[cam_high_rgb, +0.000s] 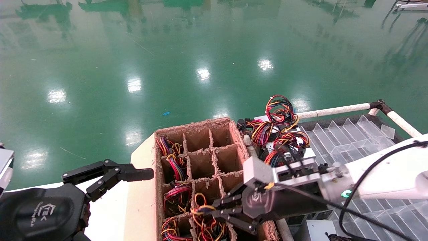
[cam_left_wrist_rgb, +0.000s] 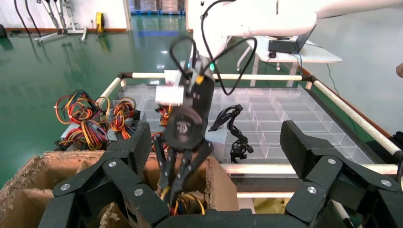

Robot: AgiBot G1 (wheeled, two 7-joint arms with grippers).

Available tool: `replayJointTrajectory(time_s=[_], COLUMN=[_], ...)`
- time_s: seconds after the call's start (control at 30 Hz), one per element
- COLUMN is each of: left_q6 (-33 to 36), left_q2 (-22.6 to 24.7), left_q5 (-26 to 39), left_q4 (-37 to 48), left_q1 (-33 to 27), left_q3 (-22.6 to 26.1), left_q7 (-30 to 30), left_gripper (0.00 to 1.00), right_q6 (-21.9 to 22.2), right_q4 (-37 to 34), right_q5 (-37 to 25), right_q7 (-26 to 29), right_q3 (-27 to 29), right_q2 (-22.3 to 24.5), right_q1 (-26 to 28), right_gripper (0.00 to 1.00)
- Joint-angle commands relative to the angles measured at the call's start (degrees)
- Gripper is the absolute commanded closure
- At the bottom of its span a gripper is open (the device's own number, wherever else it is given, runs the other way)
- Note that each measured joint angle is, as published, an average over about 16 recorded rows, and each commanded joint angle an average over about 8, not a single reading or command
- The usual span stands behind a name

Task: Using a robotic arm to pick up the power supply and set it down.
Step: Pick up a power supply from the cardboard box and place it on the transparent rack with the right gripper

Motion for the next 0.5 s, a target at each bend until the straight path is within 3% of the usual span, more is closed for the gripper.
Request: replayJointTrajectory(time_s=[0.03,0.5], left_q6=[0.00,-0.01], left_q2=[0.00,-0.01], left_q5=[0.00,-0.01], left_q4=[0.00,0.00], left_q1=[0.00,0.00], left_q3=[0.00,0.01], left_q7=[0.00,0.01], left_gripper=[0.00,0.00], right_q6=[-0.12,0.39], right_q4=[1.85,20.11], right_q5=[2.16,20.86], right_q7=[0.74,6.33], right_q3=[-0.02,-0.33], right_q2=[1.25,16.48], right_q1=[-0.17,5.63], right_gripper=[1.00,1.00])
